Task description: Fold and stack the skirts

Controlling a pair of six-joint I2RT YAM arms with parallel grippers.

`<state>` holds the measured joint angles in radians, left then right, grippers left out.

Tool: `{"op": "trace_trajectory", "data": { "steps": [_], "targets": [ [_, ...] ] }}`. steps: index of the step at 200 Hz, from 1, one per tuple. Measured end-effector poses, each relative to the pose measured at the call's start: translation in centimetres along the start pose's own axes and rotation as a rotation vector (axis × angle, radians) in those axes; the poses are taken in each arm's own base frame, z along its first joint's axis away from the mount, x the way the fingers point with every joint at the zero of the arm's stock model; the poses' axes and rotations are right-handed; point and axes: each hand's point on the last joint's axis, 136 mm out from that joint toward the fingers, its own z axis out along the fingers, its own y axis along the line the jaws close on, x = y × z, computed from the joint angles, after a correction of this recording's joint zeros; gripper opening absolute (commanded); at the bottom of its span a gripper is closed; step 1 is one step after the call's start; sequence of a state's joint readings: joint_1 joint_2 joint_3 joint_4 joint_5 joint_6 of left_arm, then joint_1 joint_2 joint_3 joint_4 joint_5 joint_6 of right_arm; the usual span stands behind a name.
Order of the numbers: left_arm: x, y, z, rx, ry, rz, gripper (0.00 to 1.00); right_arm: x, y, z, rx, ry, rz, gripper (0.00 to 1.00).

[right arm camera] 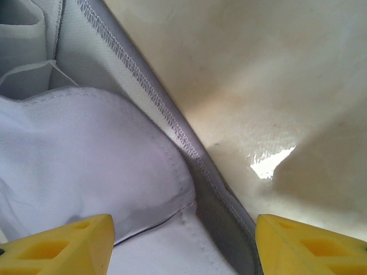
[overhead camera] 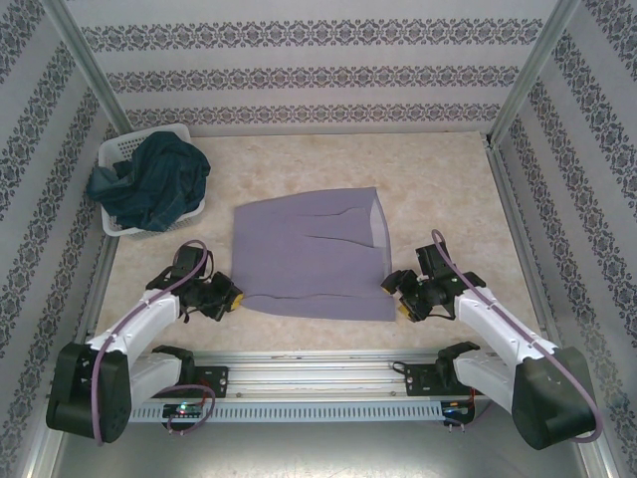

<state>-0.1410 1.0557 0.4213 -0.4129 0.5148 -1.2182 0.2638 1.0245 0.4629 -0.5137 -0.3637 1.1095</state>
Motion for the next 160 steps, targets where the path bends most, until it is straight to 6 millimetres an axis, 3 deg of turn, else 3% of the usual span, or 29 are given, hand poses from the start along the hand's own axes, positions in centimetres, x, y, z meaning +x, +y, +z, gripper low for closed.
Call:
{"op": "trace_trajectory", "data": {
  "steps": [61,125,160],
  "targets": [
    [0.5,-0.1,-0.7,0.019,-0.001,0.04,0.01,1.3,2.3,-0.6,0.023,0.071,0.052,0.58],
    [0.6,0.9,-0.1,0.008,0.007,0.035,0.01,2.6,-0.6,0.3,0.224,0.123,0.178,0.6],
    [0.6,1.0,0.1,0.01,0.012,0.034,0.01,2.4,-1.5,0.7,0.286,0.117,0.245,0.66]
  ]
}}
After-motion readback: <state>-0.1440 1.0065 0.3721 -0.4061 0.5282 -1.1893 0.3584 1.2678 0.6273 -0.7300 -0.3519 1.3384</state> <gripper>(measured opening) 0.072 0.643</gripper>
